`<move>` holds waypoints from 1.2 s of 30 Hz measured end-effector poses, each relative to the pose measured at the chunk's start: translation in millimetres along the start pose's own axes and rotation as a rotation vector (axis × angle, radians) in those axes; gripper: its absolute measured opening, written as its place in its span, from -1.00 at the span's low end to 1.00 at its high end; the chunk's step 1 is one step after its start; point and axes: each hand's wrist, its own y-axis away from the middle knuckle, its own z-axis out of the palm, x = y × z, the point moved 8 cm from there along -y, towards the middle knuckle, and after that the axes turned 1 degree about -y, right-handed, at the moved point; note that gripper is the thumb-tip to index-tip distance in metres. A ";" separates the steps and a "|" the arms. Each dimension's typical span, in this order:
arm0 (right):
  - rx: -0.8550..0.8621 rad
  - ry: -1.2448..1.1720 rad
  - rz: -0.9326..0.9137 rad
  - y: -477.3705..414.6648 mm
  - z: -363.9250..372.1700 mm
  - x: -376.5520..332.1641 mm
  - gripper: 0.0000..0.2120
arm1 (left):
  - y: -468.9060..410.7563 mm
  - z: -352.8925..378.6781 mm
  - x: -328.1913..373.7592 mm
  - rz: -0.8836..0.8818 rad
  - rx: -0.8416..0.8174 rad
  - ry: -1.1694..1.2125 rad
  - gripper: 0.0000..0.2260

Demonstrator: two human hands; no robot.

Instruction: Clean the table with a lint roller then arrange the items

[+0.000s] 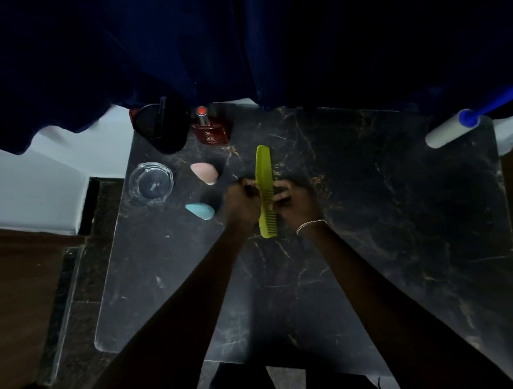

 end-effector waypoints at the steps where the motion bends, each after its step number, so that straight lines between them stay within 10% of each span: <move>1: 0.007 0.005 0.010 -3.3 4.6 -2.1 -0.53 | -4.5 -3.2 -0.1 -0.006 0.010 -0.010 -0.81; 30: 0.184 0.095 0.044 -2.3 22.5 -18.4 -0.53 | -5.1 -11.7 16.7 0.244 -0.095 -0.335 -0.72; 36: 0.297 0.230 -0.252 52.1 -5.6 -46.4 -0.56 | 44.2 -29.4 40.7 0.537 -0.073 -0.377 -0.71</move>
